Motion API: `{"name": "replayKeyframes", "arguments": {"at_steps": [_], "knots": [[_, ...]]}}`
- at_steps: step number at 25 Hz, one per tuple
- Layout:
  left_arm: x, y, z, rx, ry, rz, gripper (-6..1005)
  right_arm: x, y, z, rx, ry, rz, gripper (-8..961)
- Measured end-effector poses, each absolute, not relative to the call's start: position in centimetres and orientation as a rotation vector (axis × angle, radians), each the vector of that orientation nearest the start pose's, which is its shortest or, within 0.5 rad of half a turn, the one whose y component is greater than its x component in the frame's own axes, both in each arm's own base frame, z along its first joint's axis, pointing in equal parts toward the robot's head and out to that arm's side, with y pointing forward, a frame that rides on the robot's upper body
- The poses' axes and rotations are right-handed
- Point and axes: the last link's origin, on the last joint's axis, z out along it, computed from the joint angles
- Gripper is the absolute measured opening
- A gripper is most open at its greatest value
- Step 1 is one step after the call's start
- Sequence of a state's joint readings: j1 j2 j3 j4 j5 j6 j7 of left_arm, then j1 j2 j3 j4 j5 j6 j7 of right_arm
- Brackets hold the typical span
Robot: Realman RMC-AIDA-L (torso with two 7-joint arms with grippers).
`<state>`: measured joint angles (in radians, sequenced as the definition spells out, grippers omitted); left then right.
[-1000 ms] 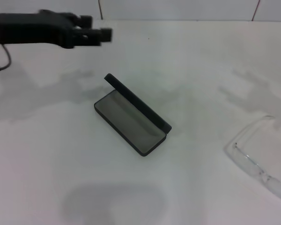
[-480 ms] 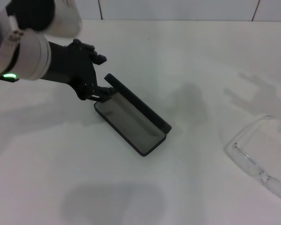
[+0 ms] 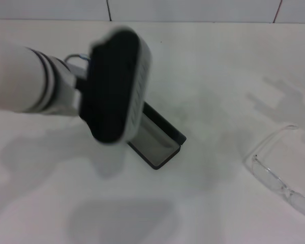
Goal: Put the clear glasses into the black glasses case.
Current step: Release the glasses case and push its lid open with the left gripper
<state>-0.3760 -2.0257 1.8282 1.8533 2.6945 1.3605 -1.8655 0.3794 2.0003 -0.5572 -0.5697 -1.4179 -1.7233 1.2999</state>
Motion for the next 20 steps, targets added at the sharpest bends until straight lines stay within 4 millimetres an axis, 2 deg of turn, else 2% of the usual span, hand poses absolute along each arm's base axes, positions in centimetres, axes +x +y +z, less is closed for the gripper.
{"name": "replayKeyframes", "arguments": {"at_steps": [6,12,20], "knots": [[-13.1,30.9,-3.4,-2.468,0.947,0.823,713,28.2,30.7,9.7,-2.116,0.528,1.365,739],[-12.5,31.1,-4.5,-2.431,1.061,0.82,695,28.6,30.3,9.7,-2.091,0.547,1.386,739],[-11.9,32.1,-5.7,-2.417,1.129,0.847,671,29.0,29.6,10.2,-2.062,0.538,1.402,739]]}}
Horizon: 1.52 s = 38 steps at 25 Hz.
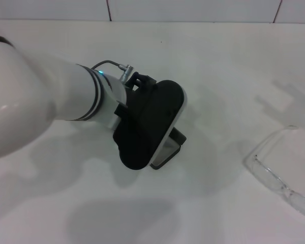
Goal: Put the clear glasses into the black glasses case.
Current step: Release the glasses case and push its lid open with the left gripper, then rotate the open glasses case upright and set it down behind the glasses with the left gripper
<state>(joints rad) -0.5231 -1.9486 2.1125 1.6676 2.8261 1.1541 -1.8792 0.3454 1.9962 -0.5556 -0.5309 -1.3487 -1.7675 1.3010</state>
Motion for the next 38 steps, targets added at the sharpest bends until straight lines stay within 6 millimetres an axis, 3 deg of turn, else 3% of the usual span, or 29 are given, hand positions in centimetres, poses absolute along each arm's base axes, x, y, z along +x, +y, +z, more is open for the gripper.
{"name": "replayKeyframes", "arguments": {"at_steps": [12,30,38], "knots": [[-12.5,33.1,-6.7,-2.422,1.139,0.894,634,29.5,29.1,10.5,-2.041,0.541,1.402,738],[-13.1,32.8,-7.4,-2.433,1.166,0.938,580,29.7,29.0,10.7,-2.027,0.545,1.404,738],[-12.5,32.5,-7.2,-2.43,1.173,0.929,256,29.9,28.9,10.8,-2.011,0.552,1.408,738]]}}
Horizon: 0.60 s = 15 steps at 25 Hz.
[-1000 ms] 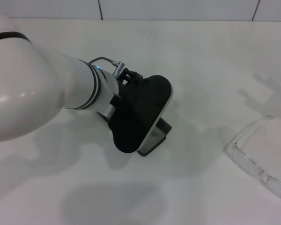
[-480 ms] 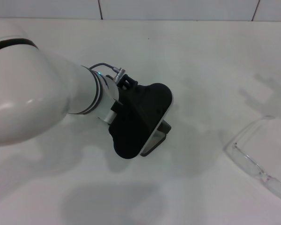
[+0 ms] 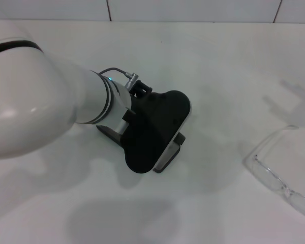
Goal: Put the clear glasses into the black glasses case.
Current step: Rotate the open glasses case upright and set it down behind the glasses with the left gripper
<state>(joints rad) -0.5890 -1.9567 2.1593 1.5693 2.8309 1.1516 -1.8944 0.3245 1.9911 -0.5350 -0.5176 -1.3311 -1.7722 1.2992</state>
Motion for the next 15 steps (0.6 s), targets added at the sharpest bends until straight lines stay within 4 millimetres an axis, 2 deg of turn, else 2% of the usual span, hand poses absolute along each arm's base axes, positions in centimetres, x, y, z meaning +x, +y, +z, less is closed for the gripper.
{"name": "replayKeyframes", "arguments": {"at_steps": [2,8,15], "knots": [[-12.1,32.5,-7.0,-2.43,1.159,0.915,193,29.9,28.8,10.8,-2.01,0.553,1.408,738],[-11.1,32.4,-6.7,-2.453,1.054,0.862,194,30.0,28.8,10.9,-2.007,0.552,1.406,739],[-9.1,31.9,-7.4,-2.55,0.779,0.76,193,30.2,28.6,11.2,-2.009,0.516,1.383,739]]}}
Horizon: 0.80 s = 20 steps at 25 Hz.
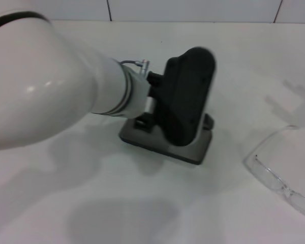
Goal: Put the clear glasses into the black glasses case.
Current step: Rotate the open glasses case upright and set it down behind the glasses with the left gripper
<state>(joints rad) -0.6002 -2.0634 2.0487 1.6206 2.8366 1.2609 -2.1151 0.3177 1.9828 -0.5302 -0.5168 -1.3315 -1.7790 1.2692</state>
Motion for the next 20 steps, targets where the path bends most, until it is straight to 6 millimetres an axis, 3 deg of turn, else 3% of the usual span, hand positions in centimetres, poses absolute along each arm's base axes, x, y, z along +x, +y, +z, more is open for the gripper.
{"name": "replayKeyframes", "arguments": {"at_steps": [4,12,20], "knots": [[-7.7,31.6,-8.2,-2.587,0.643,0.754,193,30.2,28.0,11.7,-2.019,0.474,1.395,738],[-6.7,31.9,-11.3,-2.536,0.443,0.938,193,30.9,25.8,12.9,-1.984,0.417,1.43,738],[-5.7,30.7,-11.6,-2.537,0.359,0.89,193,31.5,24.7,12.9,-1.967,0.42,1.443,739]]}}
